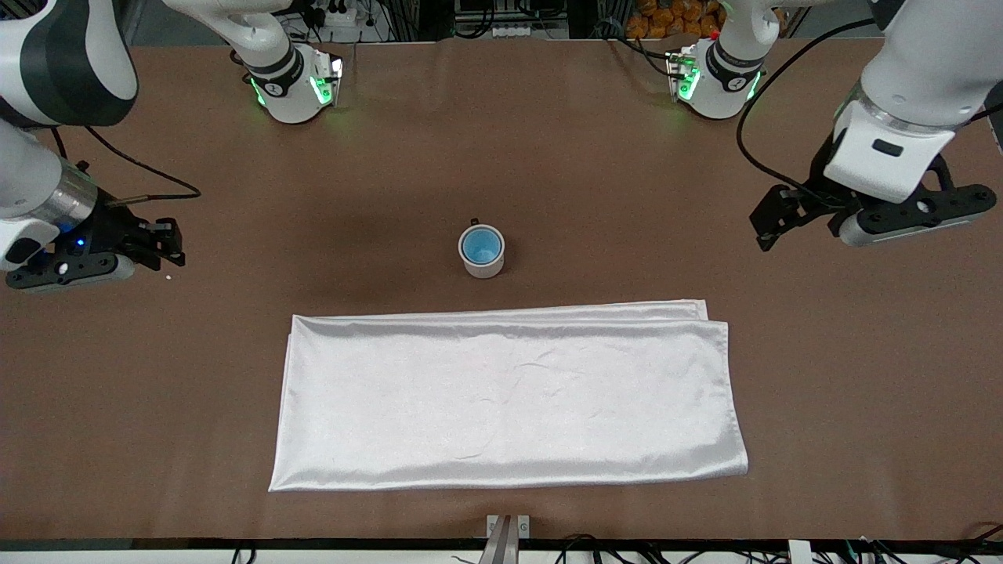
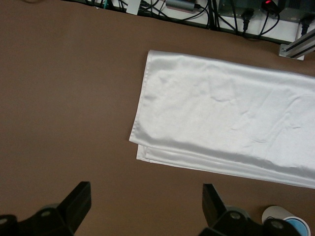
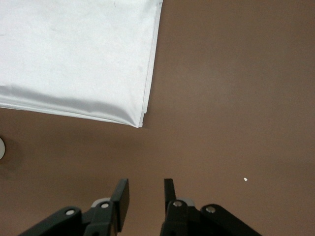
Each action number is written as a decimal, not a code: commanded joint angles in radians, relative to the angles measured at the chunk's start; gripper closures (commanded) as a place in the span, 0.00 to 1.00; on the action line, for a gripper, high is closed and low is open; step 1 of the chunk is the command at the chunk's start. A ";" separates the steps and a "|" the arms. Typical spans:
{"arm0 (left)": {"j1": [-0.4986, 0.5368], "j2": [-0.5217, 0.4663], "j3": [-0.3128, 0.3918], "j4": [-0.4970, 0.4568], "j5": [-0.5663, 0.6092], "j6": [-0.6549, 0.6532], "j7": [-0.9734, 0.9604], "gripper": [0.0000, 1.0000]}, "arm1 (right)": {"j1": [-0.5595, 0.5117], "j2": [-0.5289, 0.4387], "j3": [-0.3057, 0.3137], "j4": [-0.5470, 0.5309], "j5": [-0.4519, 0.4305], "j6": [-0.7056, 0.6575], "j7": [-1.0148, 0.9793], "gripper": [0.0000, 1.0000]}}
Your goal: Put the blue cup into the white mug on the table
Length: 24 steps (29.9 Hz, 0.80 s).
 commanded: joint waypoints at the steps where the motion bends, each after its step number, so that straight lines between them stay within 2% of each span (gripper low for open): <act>1: 0.041 -0.016 -0.006 -0.003 -0.028 -0.016 0.049 0.00 | -0.019 0.002 0.009 0.027 -0.006 0.005 -0.004 0.12; 8: 0.078 -0.018 -0.006 -0.004 -0.049 -0.016 0.058 0.00 | -0.022 0.001 0.009 0.085 -0.003 -0.005 -0.003 0.00; 12: 0.087 -0.018 -0.005 -0.004 -0.049 -0.016 0.078 0.00 | -0.050 -0.004 0.011 0.121 0.004 -0.035 -0.006 0.00; 18: 0.106 -0.016 -0.003 -0.006 -0.051 -0.016 0.121 0.00 | -0.051 -0.008 0.008 0.180 0.002 -0.163 -0.003 0.00; 24: 0.057 -0.035 0.107 -0.011 -0.083 -0.016 0.223 0.00 | -0.071 -0.008 0.008 0.233 0.007 -0.213 -0.013 0.00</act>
